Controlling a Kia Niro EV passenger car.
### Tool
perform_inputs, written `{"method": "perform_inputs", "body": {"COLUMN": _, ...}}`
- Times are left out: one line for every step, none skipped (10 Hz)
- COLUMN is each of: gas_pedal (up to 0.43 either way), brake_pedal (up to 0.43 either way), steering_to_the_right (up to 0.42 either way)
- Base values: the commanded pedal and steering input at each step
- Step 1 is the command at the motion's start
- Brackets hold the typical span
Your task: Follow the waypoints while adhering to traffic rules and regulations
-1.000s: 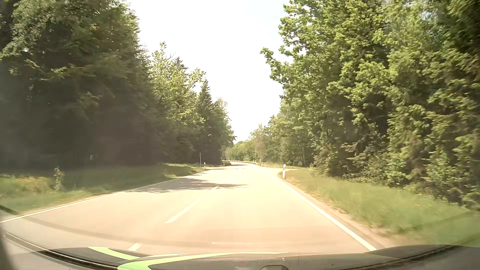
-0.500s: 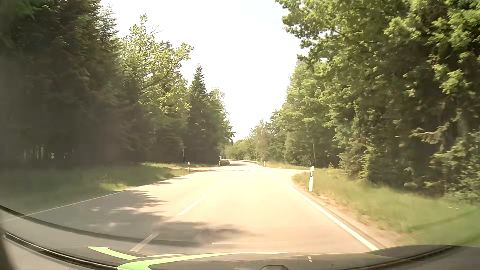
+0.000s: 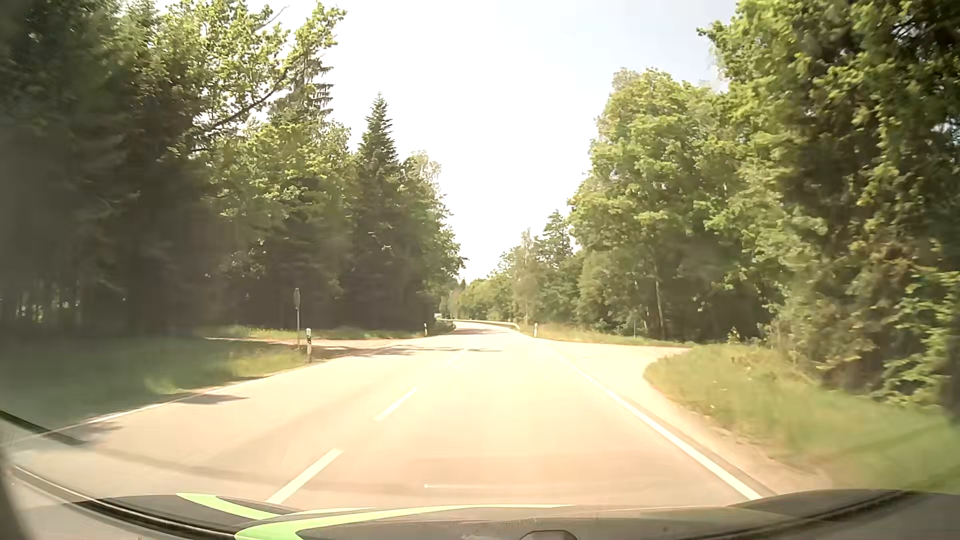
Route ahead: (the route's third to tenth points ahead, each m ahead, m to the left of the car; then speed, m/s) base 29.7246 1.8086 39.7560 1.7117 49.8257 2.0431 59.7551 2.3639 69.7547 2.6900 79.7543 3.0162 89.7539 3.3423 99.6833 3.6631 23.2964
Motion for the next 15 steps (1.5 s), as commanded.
{"method": "perform_inputs", "body": {"gas_pedal": 0.469, "brake_pedal": 0.0, "steering_to_the_right": 0.001}}
{"method": "perform_inputs", "body": {"gas_pedal": 0.469, "brake_pedal": 0.0, "steering_to_the_right": 0.001}}
{"method": "perform_inputs", "body": {"gas_pedal": 0.469, "brake_pedal": 0.0, "steering_to_the_right": 0.001}}
{"method": "perform_inputs", "body": {"gas_pedal": 0.469, "brake_pedal": 0.0, "steering_to_the_right": 0.001}}
{"method": "perform_inputs", "body": {"gas_pedal": 0.469, "brake_pedal": 0.0, "steering_to_the_right": 0.001}}
{"method": "perform_inputs", "body": {"gas_pedal": 0.469, "brake_pedal": 0.0, "steering_to_the_right": 0.001}}
{"method": "perform_inputs", "body": {"gas_pedal": 0.469, "brake_pedal": 0.0, "steering_to_the_right": 0.001}}
{"method": "perform_inputs", "body": {"gas_pedal": 0.469, "brake_pedal": 0.0, "steering_to_the_right": 0.001}}
{"method": "perform_inputs", "body": {"gas_pedal": 0.469, "brake_pedal": 0.0, "steering_to_the_right": 0.001}}
{"method": "perform_inputs", "body": {"gas_pedal": 0.469, "brake_pedal": 0.0, "steering_to_the_right": 0.0}}
{"method": "perform_inputs", "body": {"gas_pedal": 0.469, "brake_pedal": 0.0, "steering_to_the_right": 0.0}}
{"method": "perform_inputs", "body": {"gas_pedal": 0.469, "brake_pedal": 0.0, "steering_to_the_right": 0.0}}
{"method": "perform_inputs", "body": {"gas_pedal": 0.469, "brake_pedal": 0.0, "steering_to_the_right": 0.0}}
{"method": "perform_inputs", "body": {"gas_pedal": 0.469, "brake_pedal": 0.0, "steering_to_the_right": -0.001}}
{"method": "perform_inputs", "body": {"gas_pedal": 0.469, "brake_pedal": 0.0, "steering_to_the_right": -0.001}}
